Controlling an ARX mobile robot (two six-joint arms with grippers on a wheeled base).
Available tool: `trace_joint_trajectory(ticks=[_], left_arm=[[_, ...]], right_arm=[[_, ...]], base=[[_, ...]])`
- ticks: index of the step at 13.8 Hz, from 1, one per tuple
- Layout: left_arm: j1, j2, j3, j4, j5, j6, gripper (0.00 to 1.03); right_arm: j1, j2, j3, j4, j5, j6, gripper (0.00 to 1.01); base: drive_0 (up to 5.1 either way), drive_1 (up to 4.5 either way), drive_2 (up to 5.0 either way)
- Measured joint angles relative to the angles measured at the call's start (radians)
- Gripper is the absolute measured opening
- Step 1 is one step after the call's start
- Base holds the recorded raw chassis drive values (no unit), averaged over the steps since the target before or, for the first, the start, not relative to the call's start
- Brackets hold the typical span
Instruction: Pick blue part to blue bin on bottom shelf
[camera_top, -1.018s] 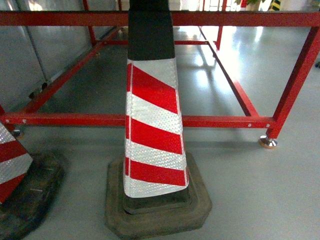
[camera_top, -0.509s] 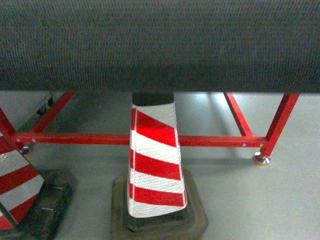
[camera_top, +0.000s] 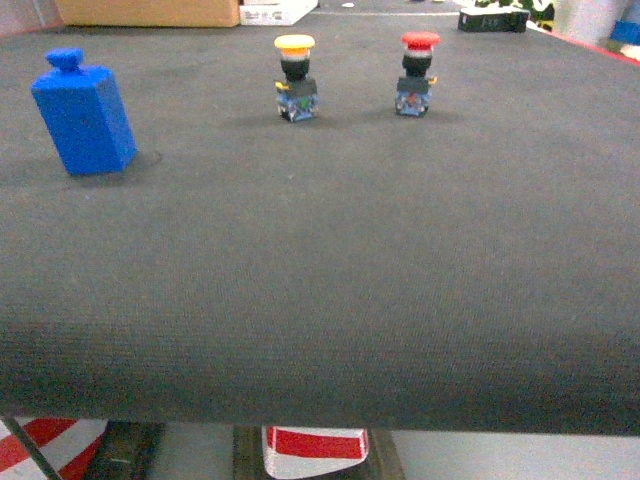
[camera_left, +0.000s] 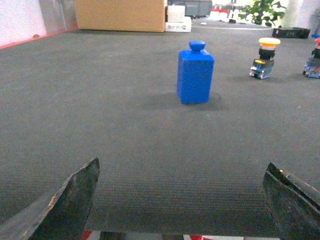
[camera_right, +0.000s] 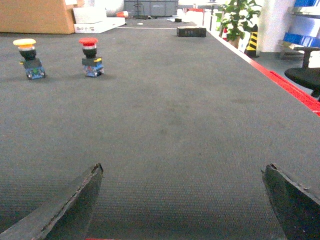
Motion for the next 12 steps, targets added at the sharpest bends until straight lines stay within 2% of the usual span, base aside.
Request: trace_joint_trajectory(ticks=[12], left_arm=[[0.000, 0.000, 0.000, 0.000, 0.001, 0.000, 0.98]], right_arm=[[0.000, 0.000, 0.000, 0.001, 0.000, 0.000, 0.98]], base=[[0.0, 0.00, 0.0]])
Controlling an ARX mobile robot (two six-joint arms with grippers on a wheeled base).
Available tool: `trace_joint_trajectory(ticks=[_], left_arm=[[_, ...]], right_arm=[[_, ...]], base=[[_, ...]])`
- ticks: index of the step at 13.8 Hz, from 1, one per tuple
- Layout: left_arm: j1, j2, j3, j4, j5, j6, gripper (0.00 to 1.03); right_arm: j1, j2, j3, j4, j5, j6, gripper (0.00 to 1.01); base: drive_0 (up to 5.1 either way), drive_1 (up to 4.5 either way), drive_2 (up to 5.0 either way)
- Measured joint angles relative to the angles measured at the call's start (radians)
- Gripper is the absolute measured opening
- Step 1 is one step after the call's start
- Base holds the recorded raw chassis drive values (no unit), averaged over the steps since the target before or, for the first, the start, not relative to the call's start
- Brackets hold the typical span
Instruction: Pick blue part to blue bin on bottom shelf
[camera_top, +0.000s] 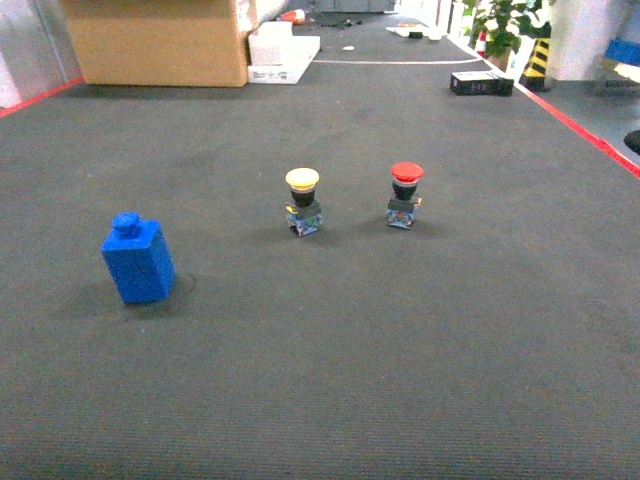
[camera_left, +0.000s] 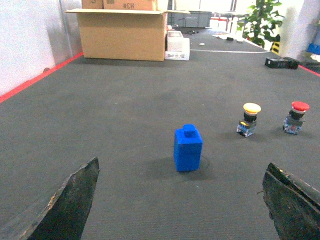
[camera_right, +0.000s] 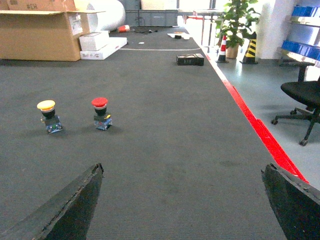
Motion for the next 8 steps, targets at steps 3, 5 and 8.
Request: trace_joint_trajectory(ticks=[3, 5, 8], left_arm=[[0.000, 0.000, 0.000, 0.000, 0.000, 0.000, 0.98], [0.000, 0.000, 0.000, 0.000, 0.000, 0.000, 0.98], [-0.143, 0.182, 0.091, -0.212, -0.286, -0.029, 0.98]], right_arm=[[0.000, 0.000, 0.000, 0.000, 0.000, 0.000, 0.98], [0.000, 0.000, 0.000, 0.000, 0.000, 0.000, 0.98], [0.000, 0.000, 0.000, 0.000, -0.001, 0.000, 0.98]], base=[[0.0, 0.00, 0.0], [0.0, 0.00, 0.0], [0.0, 0.00, 0.0]])
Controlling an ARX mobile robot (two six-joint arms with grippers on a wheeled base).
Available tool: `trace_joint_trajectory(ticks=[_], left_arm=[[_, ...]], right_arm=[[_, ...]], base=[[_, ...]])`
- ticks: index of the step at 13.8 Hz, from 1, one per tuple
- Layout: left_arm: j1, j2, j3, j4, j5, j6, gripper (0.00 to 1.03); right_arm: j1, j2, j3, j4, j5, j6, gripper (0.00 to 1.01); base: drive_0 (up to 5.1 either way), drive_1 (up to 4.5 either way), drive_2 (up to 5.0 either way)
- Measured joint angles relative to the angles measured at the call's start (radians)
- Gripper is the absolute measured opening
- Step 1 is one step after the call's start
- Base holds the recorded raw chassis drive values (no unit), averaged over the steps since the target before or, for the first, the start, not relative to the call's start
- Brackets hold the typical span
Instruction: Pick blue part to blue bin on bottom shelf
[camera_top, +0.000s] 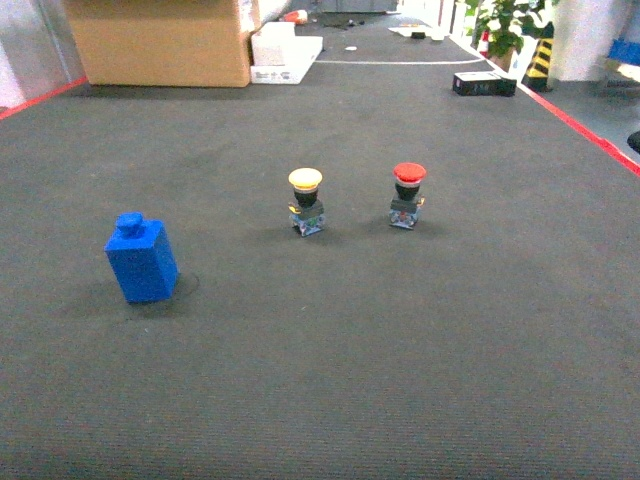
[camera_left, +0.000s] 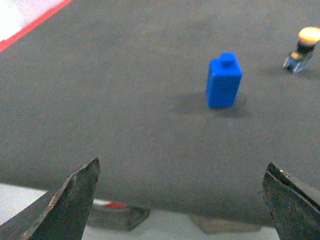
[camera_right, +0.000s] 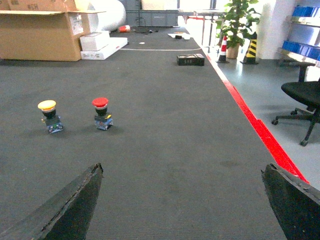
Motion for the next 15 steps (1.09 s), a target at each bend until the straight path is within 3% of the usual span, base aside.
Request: trace_joint_trajectory(ticks=[1, 2, 4, 6, 7, 10, 15], left_arm=[[-0.032, 0.060, -0.003, 0.010, -0.072, -0.017, 0.98], [-0.051, 0.132, -0.003, 0.101, -0.111, -0.029, 0.98], [-0.050, 0.410, 0.011, 0.367, -0.070, -0.030, 0.98], [-0.014, 0.752, 0.118, 0.660, -0.023, -0.026, 0.98], [-0.004, 0.885, 0.186, 0.744, -0.002, -0.025, 0.98], [0.009, 1.144, 0.312, 0.809, 0.026, -0.026, 0.98], [0.009, 1.319, 0.407, 0.863, 0.063, -0.027, 0.98]], right_arm=[[0.000, 0.000, 0.000, 0.001, 0.001, 0.000, 0.98], [0.000, 0.000, 0.000, -0.001, 0.001, 0.000, 0.98], [0.000, 0.000, 0.000, 0.000, 0.001, 0.000, 0.98], [0.000, 0.000, 0.000, 0.000, 0.001, 0.000, 0.98], [0.000, 0.000, 0.000, 0.000, 0.001, 0.000, 0.98], [0.000, 0.000, 0.000, 0.000, 0.001, 0.000, 0.98], [0.000, 0.000, 0.000, 0.000, 0.001, 0.000, 0.98]], base=[[0.0, 0.00, 0.0], [0.0, 0.00, 0.0], [0.0, 0.00, 0.0], [0.0, 0.00, 0.0], [0.0, 0.00, 0.0], [0.0, 0.00, 0.0], [0.0, 0.00, 0.0]])
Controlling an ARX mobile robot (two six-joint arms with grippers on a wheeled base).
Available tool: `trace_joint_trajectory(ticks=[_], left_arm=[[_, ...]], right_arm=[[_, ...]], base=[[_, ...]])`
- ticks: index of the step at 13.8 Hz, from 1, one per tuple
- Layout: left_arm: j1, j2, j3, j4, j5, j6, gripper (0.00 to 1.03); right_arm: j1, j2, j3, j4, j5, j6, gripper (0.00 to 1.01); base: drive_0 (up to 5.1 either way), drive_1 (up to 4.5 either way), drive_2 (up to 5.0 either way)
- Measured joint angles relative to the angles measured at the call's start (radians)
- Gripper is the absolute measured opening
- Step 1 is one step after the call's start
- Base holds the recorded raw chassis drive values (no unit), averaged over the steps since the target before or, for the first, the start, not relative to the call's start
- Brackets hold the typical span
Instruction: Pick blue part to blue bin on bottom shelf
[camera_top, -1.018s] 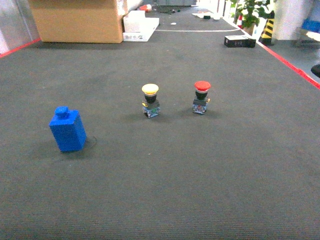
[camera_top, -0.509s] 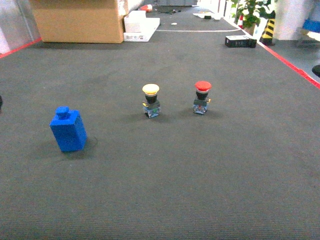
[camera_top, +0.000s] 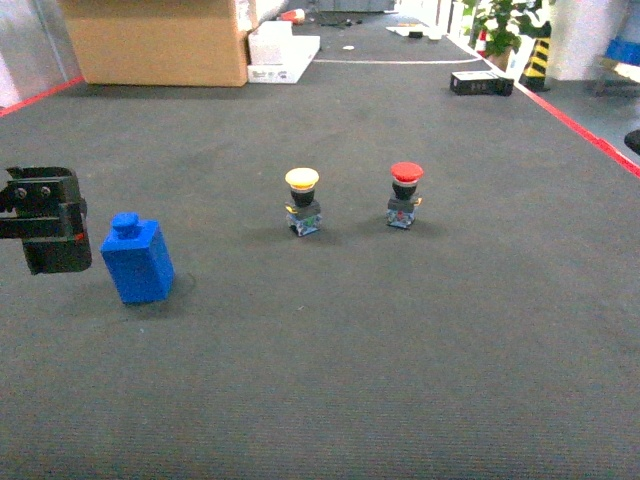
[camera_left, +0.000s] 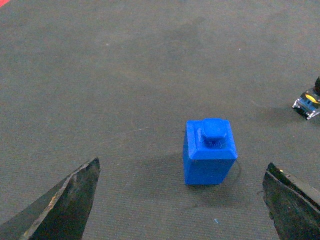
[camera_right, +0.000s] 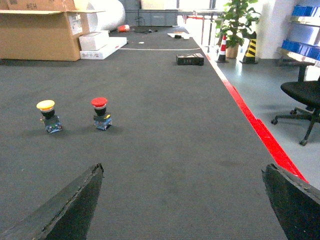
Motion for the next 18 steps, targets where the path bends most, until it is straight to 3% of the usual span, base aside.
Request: trace_joint_trajectory(ticks=[5, 15, 18], left_arm=[[-0.036, 0.212, 0.116, 0.066, 0.019, 0.029, 0.98], [-0.006, 0.596, 0.402, 0.060, 0.062, 0.002, 0.98], [-0.002, 0.617, 0.416, 0.057, 0.060, 0.003, 0.63]], right_arm=[[0.000, 0.000, 0.000, 0.000, 0.000, 0.000, 0.98], [0.000, 0.000, 0.000, 0.000, 0.000, 0.000, 0.98], [0.000, 0.000, 0.000, 0.000, 0.000, 0.000, 0.98]], base=[[0.0, 0.00, 0.0], [0.0, 0.00, 0.0], [0.0, 0.00, 0.0]])
